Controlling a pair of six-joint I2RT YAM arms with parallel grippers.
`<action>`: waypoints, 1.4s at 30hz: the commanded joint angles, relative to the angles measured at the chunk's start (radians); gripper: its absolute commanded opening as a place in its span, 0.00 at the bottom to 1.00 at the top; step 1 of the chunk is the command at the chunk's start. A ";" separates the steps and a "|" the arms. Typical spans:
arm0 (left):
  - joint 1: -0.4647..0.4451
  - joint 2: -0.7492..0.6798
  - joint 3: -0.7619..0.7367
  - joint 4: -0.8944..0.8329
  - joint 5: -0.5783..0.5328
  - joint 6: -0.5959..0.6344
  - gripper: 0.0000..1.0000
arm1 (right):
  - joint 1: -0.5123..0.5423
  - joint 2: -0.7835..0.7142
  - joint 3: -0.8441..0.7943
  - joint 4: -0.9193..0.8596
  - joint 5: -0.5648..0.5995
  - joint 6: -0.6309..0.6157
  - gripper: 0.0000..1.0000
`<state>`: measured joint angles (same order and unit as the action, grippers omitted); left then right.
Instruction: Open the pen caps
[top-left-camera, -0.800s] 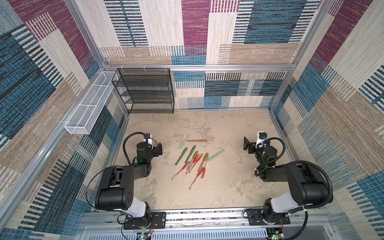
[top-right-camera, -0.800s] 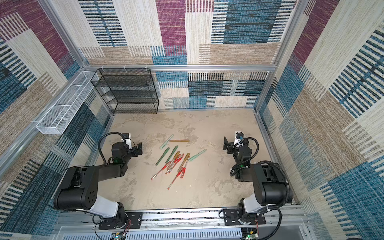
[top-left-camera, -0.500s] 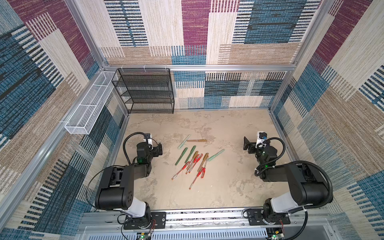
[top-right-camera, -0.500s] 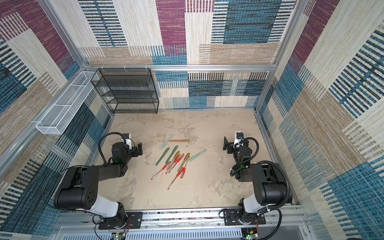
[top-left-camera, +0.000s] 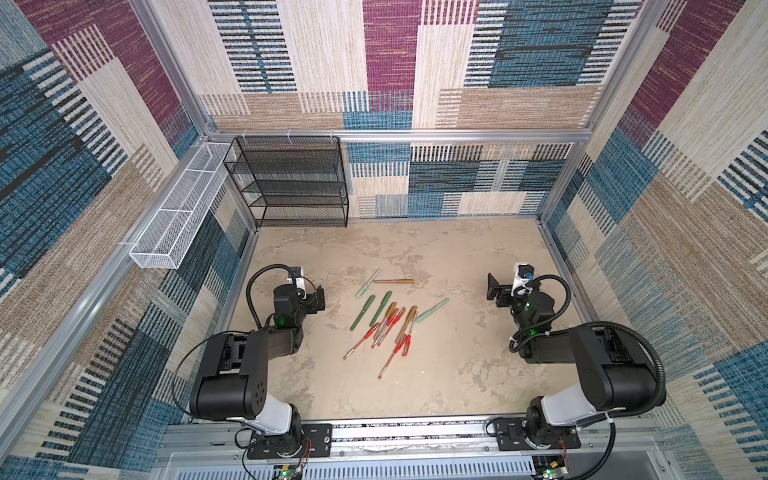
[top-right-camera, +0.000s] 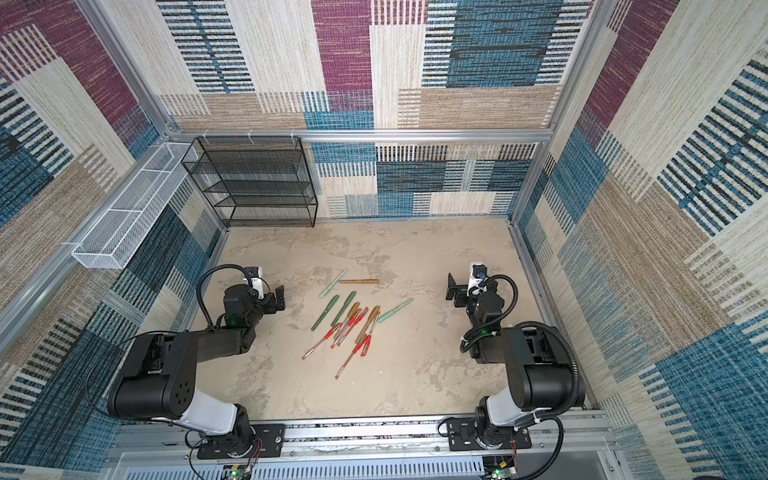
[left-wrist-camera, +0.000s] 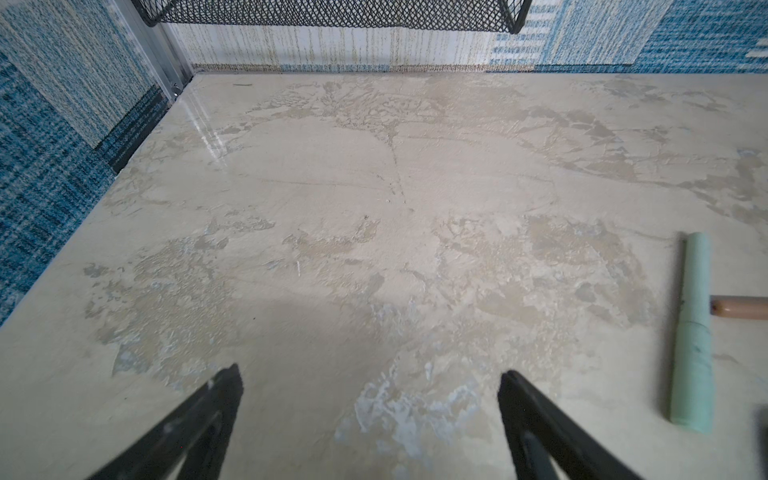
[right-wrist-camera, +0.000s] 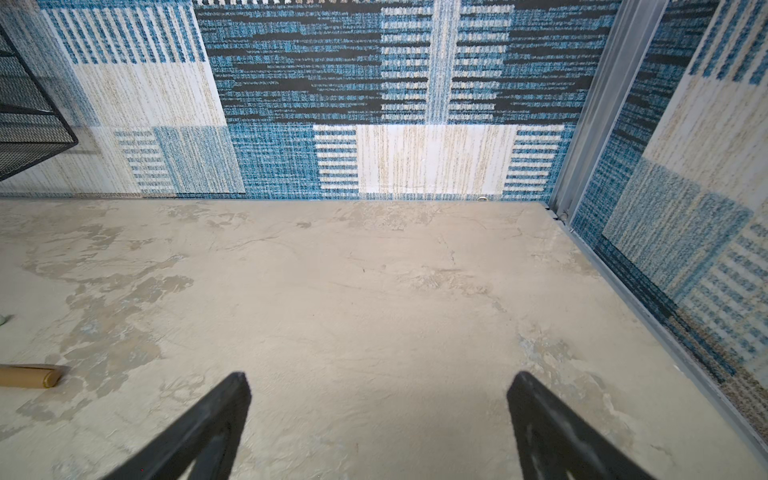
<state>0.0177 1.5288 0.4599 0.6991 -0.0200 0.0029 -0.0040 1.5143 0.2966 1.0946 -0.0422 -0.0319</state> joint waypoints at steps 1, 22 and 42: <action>0.000 -0.006 0.002 0.013 -0.001 0.000 0.99 | -0.001 -0.001 0.001 0.024 0.000 0.001 1.00; -0.002 -0.275 0.443 -0.888 0.210 0.113 0.99 | 0.000 -0.230 0.314 -0.682 -0.005 0.187 1.00; 0.062 -0.592 0.346 -1.114 0.325 0.132 1.00 | 0.366 -0.121 0.693 -1.424 0.069 0.660 0.96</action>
<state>0.0784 0.9310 0.8085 -0.4339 0.2718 0.1154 0.3267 1.3590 0.9535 -0.2214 -0.0402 0.5827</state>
